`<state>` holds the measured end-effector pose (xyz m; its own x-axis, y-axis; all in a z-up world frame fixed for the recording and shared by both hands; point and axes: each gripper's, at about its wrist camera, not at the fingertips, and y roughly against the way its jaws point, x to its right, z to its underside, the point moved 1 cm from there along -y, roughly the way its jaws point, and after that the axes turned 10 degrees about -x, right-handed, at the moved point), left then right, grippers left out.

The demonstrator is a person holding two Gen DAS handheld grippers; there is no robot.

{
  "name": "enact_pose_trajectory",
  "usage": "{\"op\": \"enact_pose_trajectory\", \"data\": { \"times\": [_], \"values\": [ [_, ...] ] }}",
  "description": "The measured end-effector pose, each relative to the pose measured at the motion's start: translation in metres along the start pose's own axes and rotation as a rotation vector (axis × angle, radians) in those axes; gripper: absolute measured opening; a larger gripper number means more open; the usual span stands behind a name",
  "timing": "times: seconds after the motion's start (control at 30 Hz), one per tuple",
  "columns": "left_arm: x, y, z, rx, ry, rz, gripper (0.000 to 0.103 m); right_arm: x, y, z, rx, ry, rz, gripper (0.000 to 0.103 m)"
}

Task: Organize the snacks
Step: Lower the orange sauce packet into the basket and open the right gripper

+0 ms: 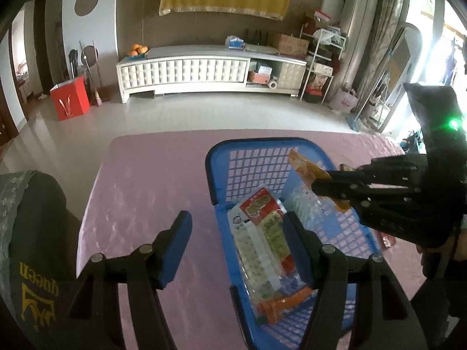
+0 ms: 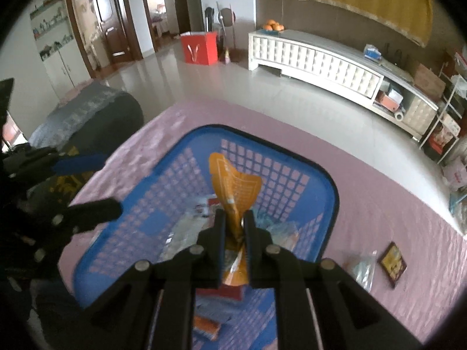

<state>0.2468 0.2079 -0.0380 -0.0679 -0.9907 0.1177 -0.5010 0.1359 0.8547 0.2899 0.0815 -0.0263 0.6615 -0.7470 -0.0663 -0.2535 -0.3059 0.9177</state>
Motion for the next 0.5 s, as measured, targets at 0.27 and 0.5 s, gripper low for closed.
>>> {"op": "enact_pose_trajectory", "data": {
  "times": [0.27,0.5],
  "values": [
    [-0.004,-0.021,-0.001,-0.039,0.007,0.001,0.062,0.006,-0.027,-0.005,-0.053,0.034,0.079,0.083],
    [-0.002,-0.013,0.004,-0.042,0.033,-0.034,0.062,0.012,0.017,0.018,0.014,-0.002,0.055,0.084]
  ]
}}
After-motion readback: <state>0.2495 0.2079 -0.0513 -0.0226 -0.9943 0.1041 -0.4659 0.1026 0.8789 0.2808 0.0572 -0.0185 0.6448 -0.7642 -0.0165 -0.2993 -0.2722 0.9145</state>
